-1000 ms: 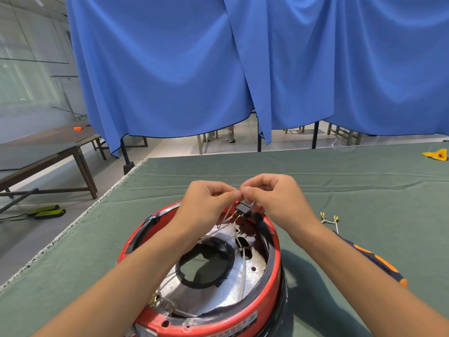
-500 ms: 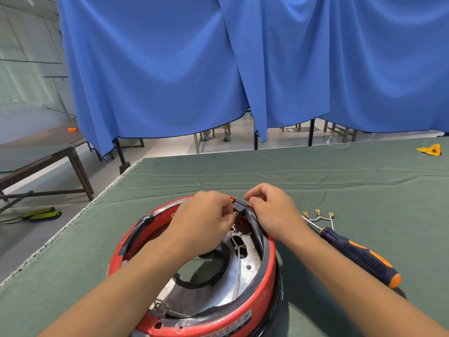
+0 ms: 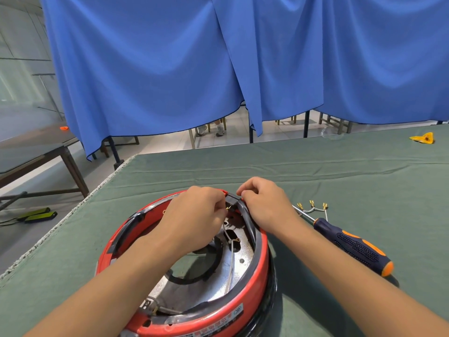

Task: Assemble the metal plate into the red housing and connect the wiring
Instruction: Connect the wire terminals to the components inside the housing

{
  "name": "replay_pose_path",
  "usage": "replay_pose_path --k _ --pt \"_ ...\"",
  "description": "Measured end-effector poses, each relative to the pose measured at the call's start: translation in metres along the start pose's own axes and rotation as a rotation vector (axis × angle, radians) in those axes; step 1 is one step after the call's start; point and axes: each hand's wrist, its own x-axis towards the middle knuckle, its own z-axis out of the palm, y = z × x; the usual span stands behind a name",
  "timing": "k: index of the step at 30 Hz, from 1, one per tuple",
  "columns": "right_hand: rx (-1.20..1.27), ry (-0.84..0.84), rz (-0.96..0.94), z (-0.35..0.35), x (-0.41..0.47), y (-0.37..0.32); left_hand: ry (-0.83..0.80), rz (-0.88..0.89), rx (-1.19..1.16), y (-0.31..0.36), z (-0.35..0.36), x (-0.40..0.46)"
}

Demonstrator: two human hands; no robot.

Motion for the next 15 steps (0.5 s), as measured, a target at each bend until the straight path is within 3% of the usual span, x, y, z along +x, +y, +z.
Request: replay_pose_path --k 15 --pt "-0.016 -0.015 0.0 0.0007 -0.0009 -0.0005 0.037 0.113 0.143 0.0058 0.0028 0.0024"
